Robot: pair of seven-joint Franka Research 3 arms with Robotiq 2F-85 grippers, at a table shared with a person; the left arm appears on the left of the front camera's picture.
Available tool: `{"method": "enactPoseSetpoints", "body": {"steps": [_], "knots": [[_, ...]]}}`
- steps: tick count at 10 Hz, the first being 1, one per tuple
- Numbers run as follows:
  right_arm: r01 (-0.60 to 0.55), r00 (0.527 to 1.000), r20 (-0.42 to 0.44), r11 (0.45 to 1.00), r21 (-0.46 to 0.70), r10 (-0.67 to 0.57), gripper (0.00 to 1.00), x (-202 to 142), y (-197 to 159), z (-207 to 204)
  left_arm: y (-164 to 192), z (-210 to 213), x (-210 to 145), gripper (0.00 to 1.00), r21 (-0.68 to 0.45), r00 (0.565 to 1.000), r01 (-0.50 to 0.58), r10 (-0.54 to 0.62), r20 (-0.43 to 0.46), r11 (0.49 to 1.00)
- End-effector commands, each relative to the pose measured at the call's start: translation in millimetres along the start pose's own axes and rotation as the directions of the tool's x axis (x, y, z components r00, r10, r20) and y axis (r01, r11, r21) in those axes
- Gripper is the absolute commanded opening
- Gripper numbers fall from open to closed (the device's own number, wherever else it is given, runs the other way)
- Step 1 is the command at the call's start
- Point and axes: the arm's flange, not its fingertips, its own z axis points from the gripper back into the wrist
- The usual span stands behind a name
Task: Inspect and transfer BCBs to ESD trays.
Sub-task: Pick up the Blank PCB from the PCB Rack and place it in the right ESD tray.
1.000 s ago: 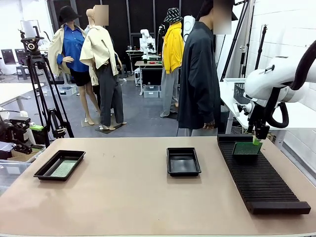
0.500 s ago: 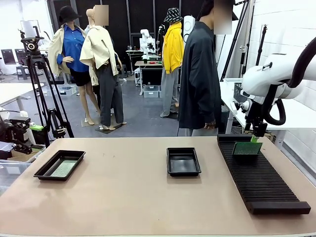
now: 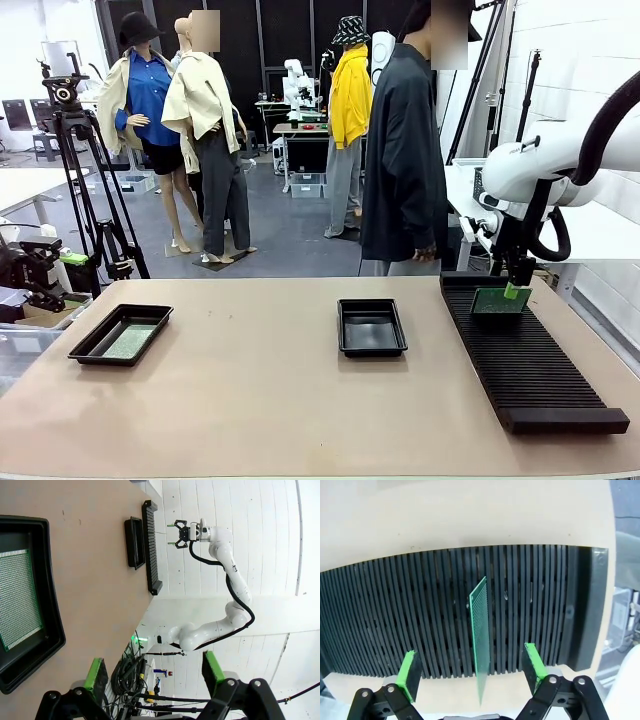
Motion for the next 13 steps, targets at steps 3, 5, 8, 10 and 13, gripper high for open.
{"method": "enactPoseSetpoints", "body": {"steps": [3, 5, 8, 10, 13], "knots": [[0.006, 0.999, -0.047, 0.999, 0.036, -0.005, 1.00, 7, -16, -16, -2, 0, -1, 1.00, 0.002, 1.000, 0.002, -0.002, -0.004, 1.000], [-0.001, 0.998, -0.063, 0.998, 0.057, 0.004, 1.00, 12, -17, -14, -2, 0, -1, 1.00, 0.002, 1.000, 0.002, -0.002, -0.004, 1.000], [0.028, 0.995, -0.097, 0.998, 0.054, -0.023, 1.00, 15, -16, -14, -2, 0, -1, 1.00, 0.002, 1.000, 0.002, -0.002, -0.004, 1.000], [0.030, 0.994, -0.105, 0.998, 0.054, -0.025, 1.00, 16, -17, -15, -2, 0, -1, 1.00, 0.002, 1.000, 0.002, -0.002, -0.004, 1.000], [0.030, 0.994, -0.106, 0.998, 0.049, -0.025, 0.82, 20, -18, -10, -2, 0, -1, 1.00, 0.002, 1.000, 0.002, -0.002, -0.004, 1.000]]}}
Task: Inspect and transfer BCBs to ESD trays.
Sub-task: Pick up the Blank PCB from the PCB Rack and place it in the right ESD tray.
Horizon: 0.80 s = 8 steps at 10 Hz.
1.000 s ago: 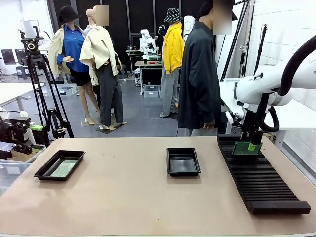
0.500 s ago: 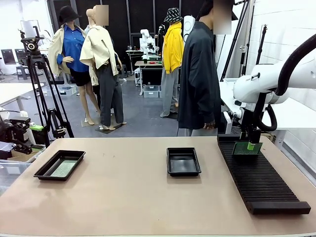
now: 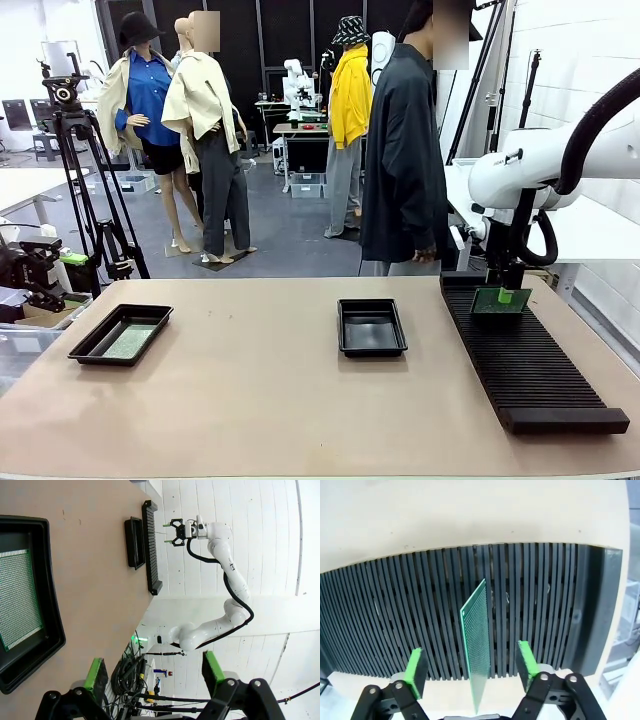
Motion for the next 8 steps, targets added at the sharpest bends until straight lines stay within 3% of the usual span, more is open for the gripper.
{"method": "enactPoseSetpoints", "body": {"steps": [1, 6, 8], "knots": [[0.008, 0.999, -0.032, 1.000, 0.004, -0.008, 0.70, 4.6, -5.9, 3.5, -1.8, 0.1, -1.1, 1.00, 0.002, 1.000, 0.002, -0.002, -0.004, 1.000], [0.008, 0.999, -0.036, 1.000, 0.005, -0.008, 0.06, 4.5, -7.5, 5.6, -1.8, 0.1, -1.1, 1.00, 0.002, 1.000, 0.002, -0.002, -0.004, 1.000], [0.010, 0.999, -0.040, 1.000, 0.002, -0.010, 0.00, 3.7, -8.8, 5.3, -1.8, 0.1, -1.1, 1.00, 0.002, 1.000, 0.002, -0.002, -0.004, 1.000]]}}
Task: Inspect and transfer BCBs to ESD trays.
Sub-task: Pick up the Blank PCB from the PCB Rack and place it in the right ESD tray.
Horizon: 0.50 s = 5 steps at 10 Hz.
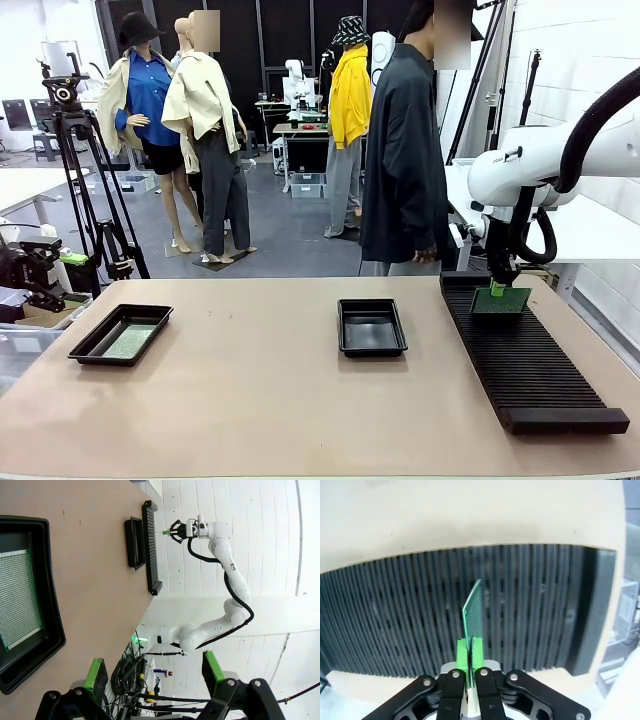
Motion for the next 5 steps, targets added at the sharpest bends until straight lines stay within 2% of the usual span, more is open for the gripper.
{"method": "enactPoseSetpoints", "body": {"steps": [1, 5], "knots": [[0.012, 0.999, -0.044, 1.000, 0.025, -0.011, 0.00, 2.1, -4.8, -1.4, -1.8, 0.1, -1.1, 1.00, 0.002, 1.000, 0.002, -0.002, -0.004, 1.000], [0.019, 0.999, -0.046, 0.999, 0.039, -0.017, 0.00, 1.8, -9.4, -2.3, -1.8, 0.1, -1.1, 1.00, 0.002, 1.000, 0.002, -0.002, -0.004, 1.000]]}}
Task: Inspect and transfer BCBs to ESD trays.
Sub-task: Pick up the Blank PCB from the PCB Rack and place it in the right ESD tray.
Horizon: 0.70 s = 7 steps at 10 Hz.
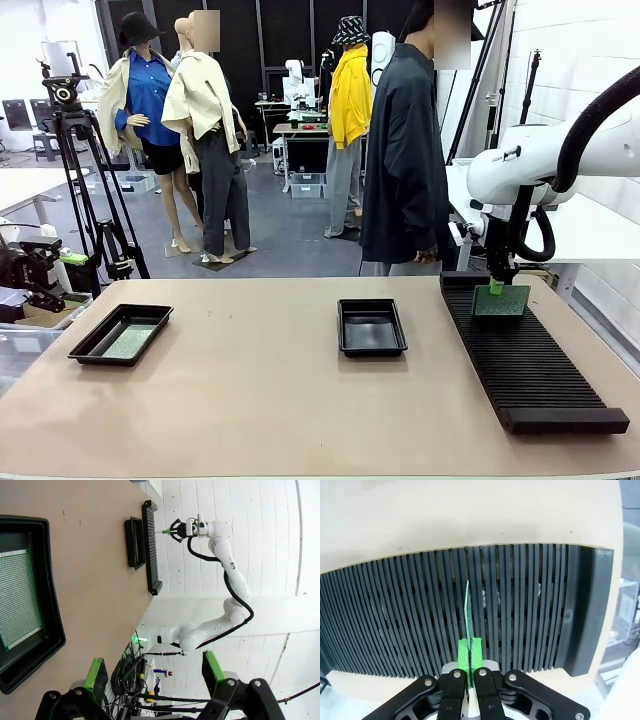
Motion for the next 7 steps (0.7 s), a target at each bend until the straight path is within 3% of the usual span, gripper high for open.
{"method": "enactPoseSetpoints", "body": {"steps": [1, 7], "knots": [[0.013, 0.999, -0.051, 1.000, 0.022, -0.012, 0.00, 2, -5, 6, -2, 0, -1, 1.00, 0.002, 1.000, 0.002, -0.002, -0.004, 1.000], [0.088, 0.993, -0.076, 0.996, -0.014, -0.089, 0.00, 12, 27, 76, -2, 0, -1, 1.00, 0.002, 1.000, 0.002, -0.002, -0.004, 1.000]]}}
